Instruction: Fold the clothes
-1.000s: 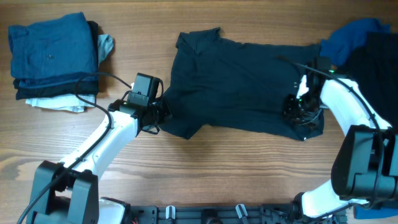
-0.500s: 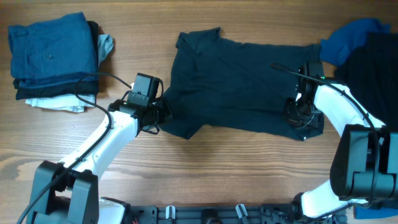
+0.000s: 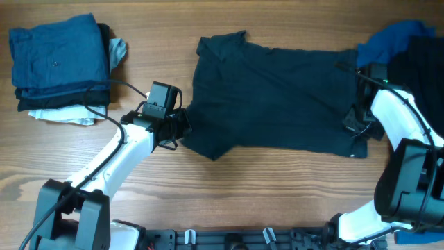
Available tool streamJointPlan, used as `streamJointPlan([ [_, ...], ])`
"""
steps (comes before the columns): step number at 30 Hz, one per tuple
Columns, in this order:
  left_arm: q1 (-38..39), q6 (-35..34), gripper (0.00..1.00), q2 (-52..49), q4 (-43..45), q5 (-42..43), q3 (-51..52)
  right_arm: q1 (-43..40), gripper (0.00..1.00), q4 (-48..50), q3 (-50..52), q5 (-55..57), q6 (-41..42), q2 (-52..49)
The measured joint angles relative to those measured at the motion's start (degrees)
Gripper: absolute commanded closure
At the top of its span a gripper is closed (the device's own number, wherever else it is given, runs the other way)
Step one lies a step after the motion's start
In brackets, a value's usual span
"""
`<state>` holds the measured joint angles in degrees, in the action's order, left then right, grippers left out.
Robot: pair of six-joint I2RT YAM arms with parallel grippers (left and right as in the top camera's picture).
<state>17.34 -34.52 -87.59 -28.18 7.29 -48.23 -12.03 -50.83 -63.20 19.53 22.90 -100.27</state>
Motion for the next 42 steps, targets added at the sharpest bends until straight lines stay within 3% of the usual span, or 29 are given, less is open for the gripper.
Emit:
streamJointPlan([
  [3,0.0,0.0,0.91,0.0,0.0,0.0,0.0,-0.3,0.88,3.1,0.1,-0.2,-0.1,0.0],
  [4,0.0,0.0,0.88,0.0,0.0,0.0,0.0,-0.3,0.74,4.1,0.2,-0.4,-0.2,0.0],
  [5,0.0,0.0,0.85,0.0,0.0,0.0,0.0,-0.3,0.69,4.5,0.2,-0.4,-0.4,0.0],
  [7,0.0,0.4,0.75,0.0,-0.1,0.0,0.0,-0.3,0.46,5.0,0.2,-0.6,-0.5,0.0],
  [10,0.0,1.6,0.34,0.0,-0.8,0.0,0.0,-0.3,0.41,5.1,0.2,-0.9,-0.4,0.0],
  [11,0.0,2.7,0.27,0.0,-1.8,0.2,0.0,-0.3,0.4,5.1,0.2,-0.9,-0.4,0.0],
  [15,0.0,11.4,0.2,0.0,-4.9,2.3,0.1,-0.3,0.4,4.2,0.2,-1.4,-0.4,0.0],
  [17,0.0,14.4,0.2,-0.4,-4.2,2.9,0.4,-0.3,0.4,2.3,0.2,-1.9,0.5,0.0],
  [20,0.0,18.1,0.34,-3.3,-3.2,3.5,0.5,-0.5,0.38,-0.7,0.2,-3.0,2.1,0.0],
  [27,-0.1,22.1,0.38,-7.4,-1.7,6.6,0.3,-8.0,0.37,-6.9,0.2,-8.7,3.9,0.0],
  [29,-0.1,22.3,0.38,-7.5,-1.7,6.7,0.3,-11.0,0.33,-7.0,0.2,-10.1,4.1,0.0],
  [30,-0.1,22.3,0.38,-7.5,-1.6,6.8,0.3,-13.9,0.26,-7.4,0.2,-12.3,3.8,0.0],
  [33,-0.1,22.3,0.38,-7.5,-1.6,6.8,0.3,-17.1,0.23,-8.7,0.2,-16.3,2.3,0.0],
  [42,-0.1,22.0,0.37,-7.5,-1.6,7.2,0.3,-18.7,0.21,-9.0,0.2,-21.3,1.6,0.6],
])
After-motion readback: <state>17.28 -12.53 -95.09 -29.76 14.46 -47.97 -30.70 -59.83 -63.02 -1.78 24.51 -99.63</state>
